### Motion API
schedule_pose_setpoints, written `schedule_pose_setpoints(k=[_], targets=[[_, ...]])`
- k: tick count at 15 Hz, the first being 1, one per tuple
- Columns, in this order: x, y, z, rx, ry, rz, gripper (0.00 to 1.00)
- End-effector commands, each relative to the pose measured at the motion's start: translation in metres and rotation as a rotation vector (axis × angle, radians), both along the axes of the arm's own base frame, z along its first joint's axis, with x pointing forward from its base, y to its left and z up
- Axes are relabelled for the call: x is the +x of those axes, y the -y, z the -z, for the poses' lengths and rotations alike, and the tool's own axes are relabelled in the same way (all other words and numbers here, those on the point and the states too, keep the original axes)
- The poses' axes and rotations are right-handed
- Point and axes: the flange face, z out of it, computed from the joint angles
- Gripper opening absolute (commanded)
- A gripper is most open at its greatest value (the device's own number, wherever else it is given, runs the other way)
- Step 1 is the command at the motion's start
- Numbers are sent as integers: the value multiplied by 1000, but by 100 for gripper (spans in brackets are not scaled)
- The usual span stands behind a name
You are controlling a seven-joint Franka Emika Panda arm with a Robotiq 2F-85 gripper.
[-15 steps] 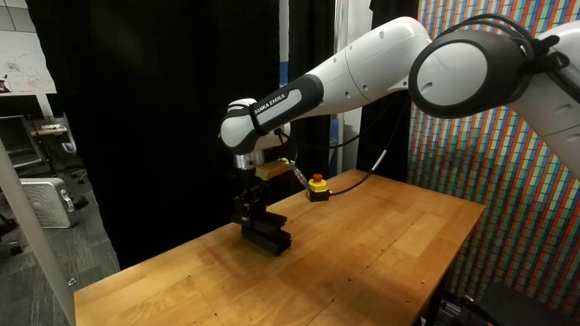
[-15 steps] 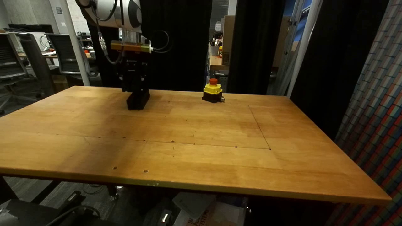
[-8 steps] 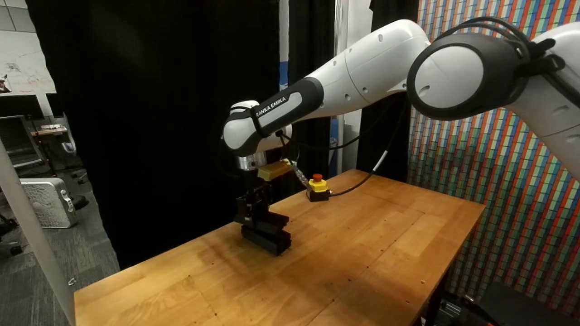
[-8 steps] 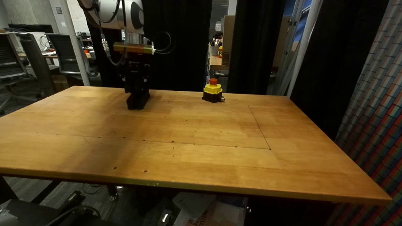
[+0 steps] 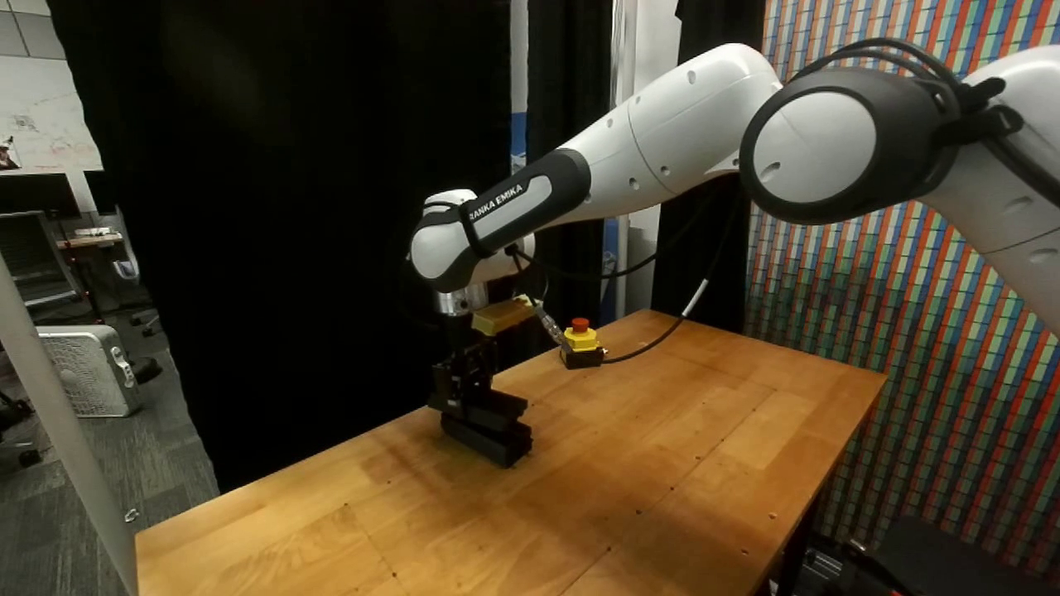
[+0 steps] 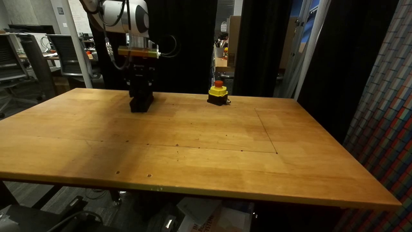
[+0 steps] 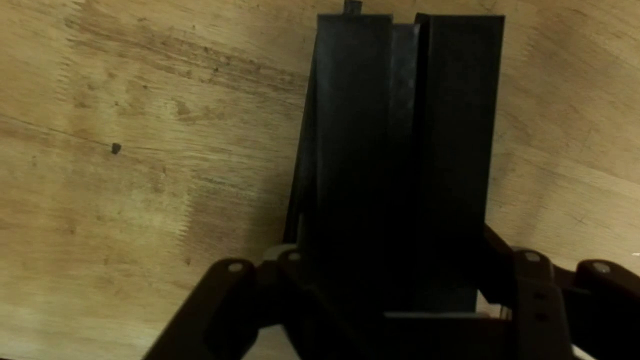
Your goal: Stack the black objects
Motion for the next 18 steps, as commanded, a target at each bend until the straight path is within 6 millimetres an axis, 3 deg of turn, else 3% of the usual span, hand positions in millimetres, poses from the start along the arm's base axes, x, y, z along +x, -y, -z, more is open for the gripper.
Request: schedule_pose_setpoints(k=[1, 18], targets=[[6, 5, -3, 12, 26, 15, 45], [-2, 9, 9, 11, 33, 59, 45]])
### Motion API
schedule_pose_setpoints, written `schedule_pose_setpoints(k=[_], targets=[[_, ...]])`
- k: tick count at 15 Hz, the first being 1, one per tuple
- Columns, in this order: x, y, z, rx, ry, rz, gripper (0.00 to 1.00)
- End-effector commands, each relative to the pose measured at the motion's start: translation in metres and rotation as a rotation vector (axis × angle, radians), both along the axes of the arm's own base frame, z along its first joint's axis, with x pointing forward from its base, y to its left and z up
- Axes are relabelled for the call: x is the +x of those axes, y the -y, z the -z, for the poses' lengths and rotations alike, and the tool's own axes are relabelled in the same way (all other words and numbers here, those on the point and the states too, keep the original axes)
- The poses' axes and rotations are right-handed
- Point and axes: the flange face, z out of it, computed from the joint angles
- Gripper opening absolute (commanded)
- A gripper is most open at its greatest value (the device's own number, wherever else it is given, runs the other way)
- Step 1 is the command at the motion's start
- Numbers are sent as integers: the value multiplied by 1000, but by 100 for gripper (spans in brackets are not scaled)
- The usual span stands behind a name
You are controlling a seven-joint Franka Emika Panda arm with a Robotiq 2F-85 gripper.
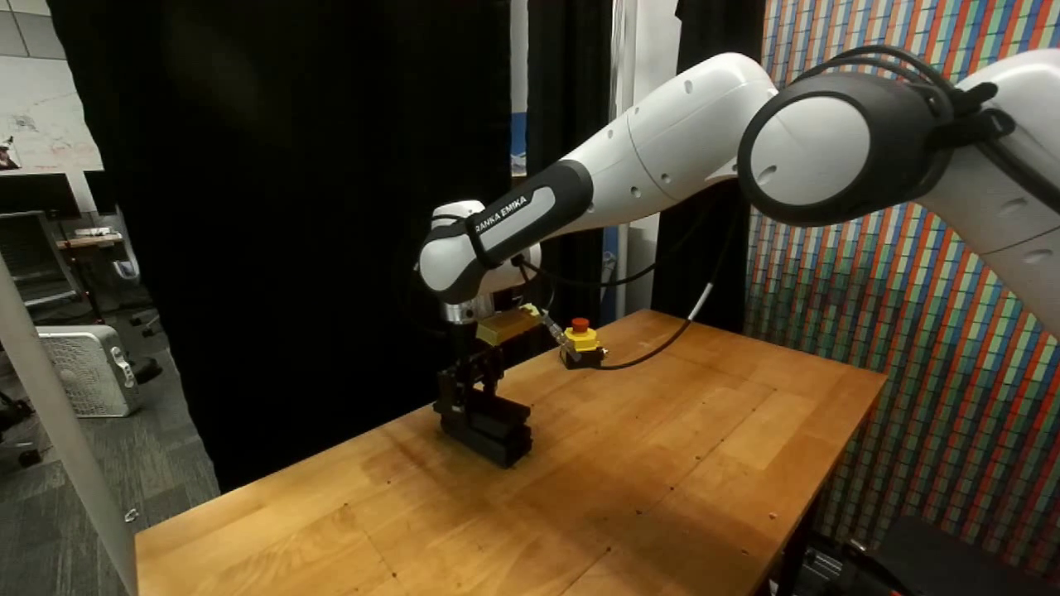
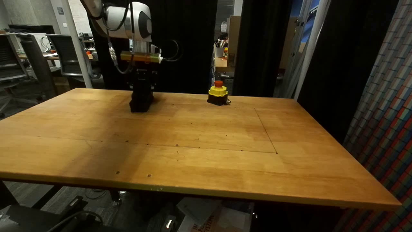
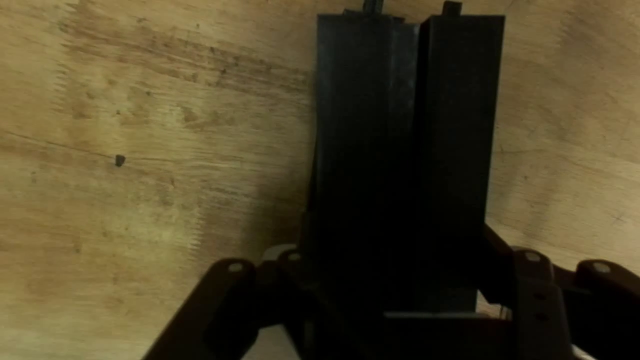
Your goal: Stack the black objects
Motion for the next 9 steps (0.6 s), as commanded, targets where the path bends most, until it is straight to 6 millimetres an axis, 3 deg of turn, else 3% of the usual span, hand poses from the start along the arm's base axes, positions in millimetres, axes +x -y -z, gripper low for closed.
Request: schedule_pose_setpoints(k=[1, 7, 8, 9], targets=[[-3, 0, -7, 6, 17, 24, 45], [-5, 0, -6, 7, 18, 35, 45], [-5, 0, -7, 10, 18, 41, 79], [-5, 0, -7, 11, 17, 42, 94]])
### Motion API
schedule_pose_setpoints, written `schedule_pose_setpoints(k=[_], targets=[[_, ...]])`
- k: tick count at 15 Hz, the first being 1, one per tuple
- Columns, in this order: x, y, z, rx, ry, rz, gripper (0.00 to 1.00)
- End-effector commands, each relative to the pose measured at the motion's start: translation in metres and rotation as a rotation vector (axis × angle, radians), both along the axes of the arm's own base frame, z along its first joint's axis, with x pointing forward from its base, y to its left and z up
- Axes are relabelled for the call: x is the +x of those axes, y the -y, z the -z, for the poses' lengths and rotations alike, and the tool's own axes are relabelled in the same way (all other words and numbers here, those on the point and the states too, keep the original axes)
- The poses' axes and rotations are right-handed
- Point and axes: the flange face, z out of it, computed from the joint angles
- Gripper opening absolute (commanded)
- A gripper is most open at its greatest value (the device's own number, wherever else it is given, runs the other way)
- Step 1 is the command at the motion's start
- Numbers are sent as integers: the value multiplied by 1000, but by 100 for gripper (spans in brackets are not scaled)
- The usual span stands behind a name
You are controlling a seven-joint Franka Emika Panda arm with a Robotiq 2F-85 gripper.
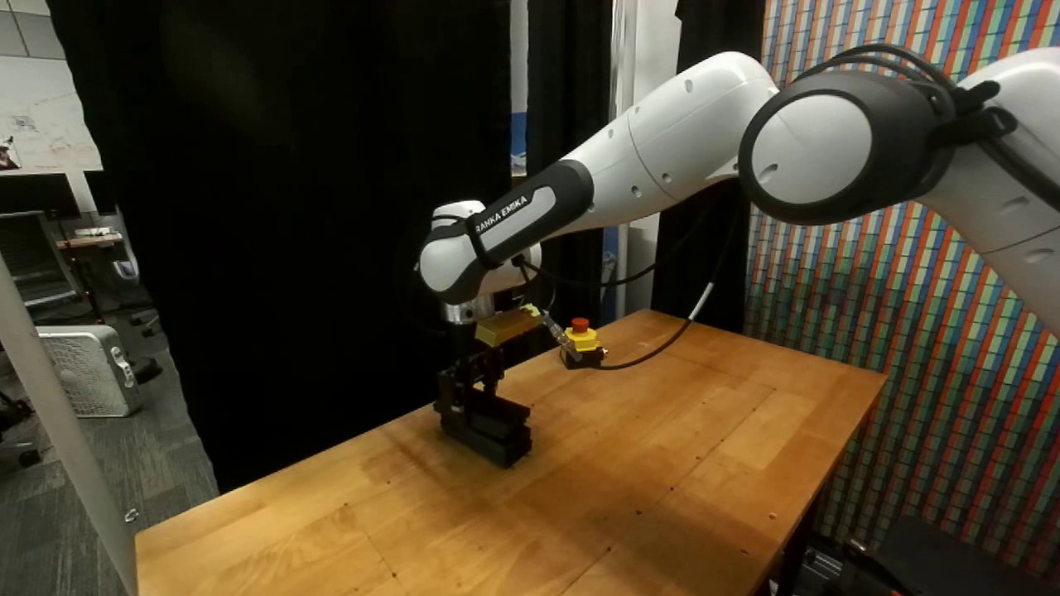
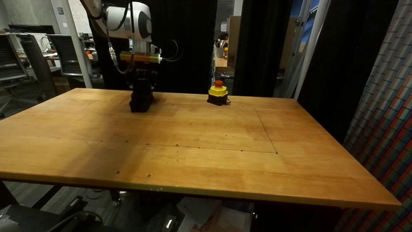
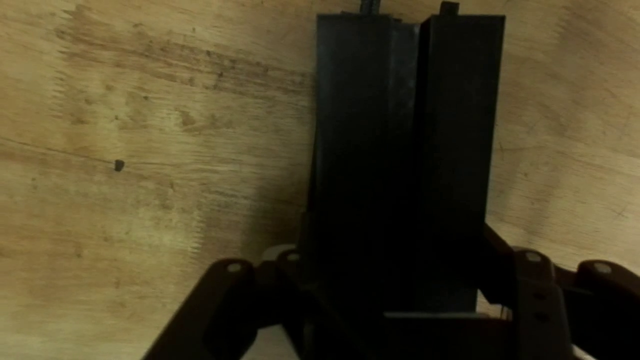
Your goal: Stack the black objects
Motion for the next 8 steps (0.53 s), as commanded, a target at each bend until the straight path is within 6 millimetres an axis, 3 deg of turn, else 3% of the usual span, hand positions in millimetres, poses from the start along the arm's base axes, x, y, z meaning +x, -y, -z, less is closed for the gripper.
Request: schedule_pose_setpoints(k=[1, 8], targets=[[-4, -1, -6, 13, 15, 24, 99], [-8, -5, -8, 3, 12, 37, 100]])
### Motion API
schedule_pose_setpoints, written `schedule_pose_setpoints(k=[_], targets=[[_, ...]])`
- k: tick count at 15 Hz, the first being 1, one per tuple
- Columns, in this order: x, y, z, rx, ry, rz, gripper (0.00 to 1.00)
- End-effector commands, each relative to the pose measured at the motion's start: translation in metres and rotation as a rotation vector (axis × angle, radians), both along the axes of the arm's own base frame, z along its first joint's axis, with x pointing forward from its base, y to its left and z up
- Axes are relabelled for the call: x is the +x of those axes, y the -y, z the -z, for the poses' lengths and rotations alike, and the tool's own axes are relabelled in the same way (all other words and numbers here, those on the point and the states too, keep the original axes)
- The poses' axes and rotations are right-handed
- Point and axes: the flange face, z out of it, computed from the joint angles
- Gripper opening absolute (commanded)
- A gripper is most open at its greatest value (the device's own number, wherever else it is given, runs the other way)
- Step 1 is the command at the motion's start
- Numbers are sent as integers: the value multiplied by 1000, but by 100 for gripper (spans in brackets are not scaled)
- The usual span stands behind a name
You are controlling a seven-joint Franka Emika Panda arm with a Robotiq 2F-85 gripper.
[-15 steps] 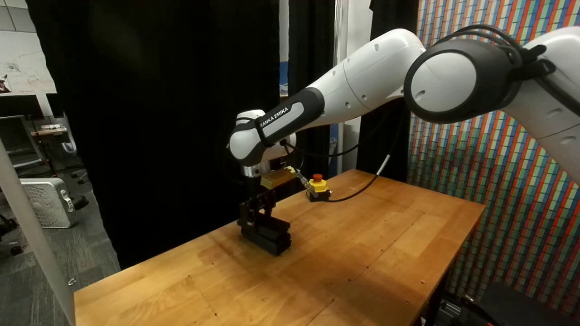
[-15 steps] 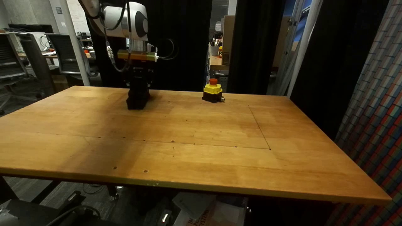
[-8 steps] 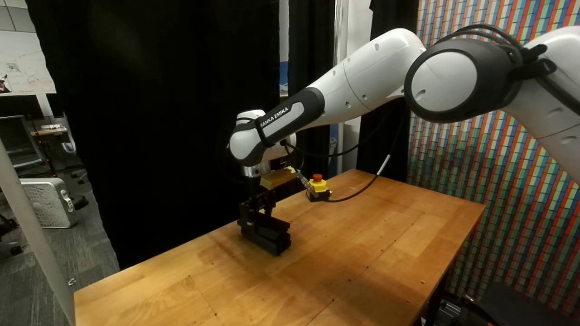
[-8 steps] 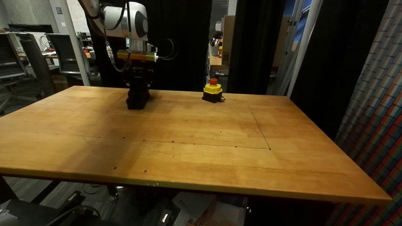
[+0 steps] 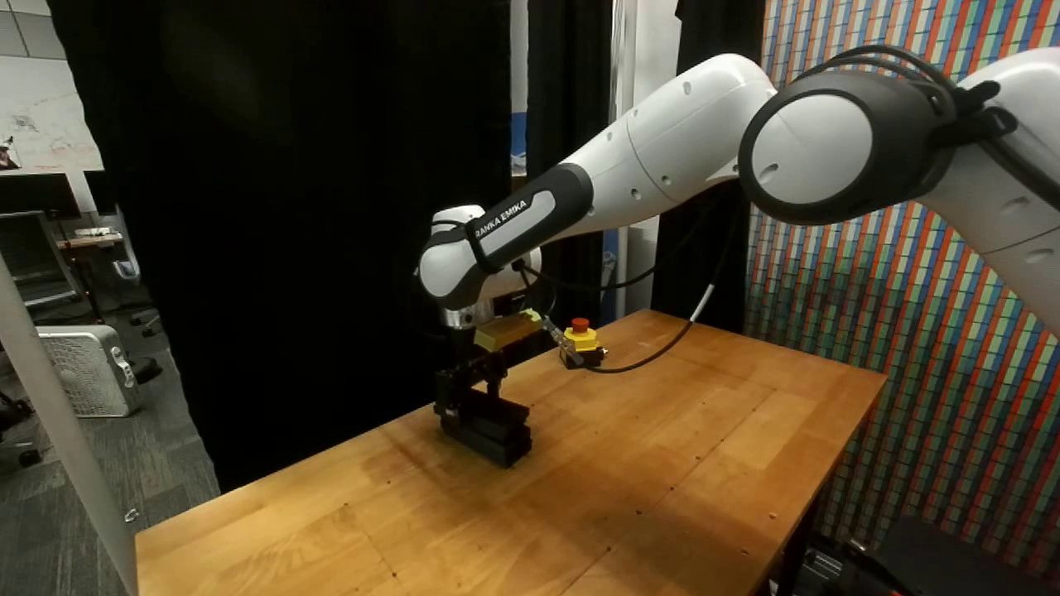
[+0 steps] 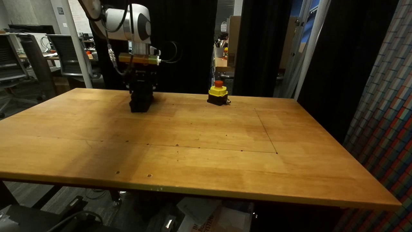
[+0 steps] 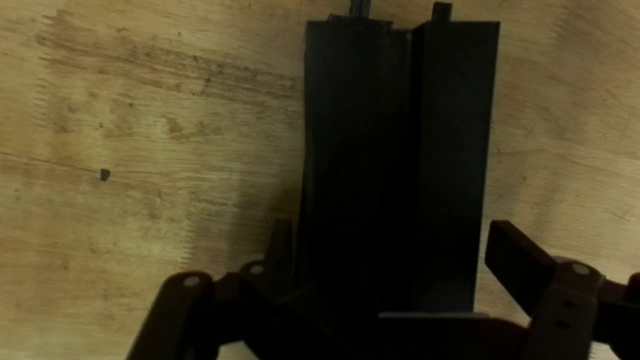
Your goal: Stack the black objects
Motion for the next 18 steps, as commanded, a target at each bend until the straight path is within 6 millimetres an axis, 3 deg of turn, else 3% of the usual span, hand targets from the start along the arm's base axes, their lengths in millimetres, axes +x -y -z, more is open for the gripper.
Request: schedule_pose_setpoints(k=[1, 6, 10, 15, 18], targets=[[-5, -3, -18, 3, 16, 31, 100], [-9, -8, -47, 8, 33, 51, 100], [-27, -2, -100, 13, 52, 84, 100], [-82, 22, -173, 23, 42, 252, 100], [-125, 33, -195, 60, 8, 357, 100]])
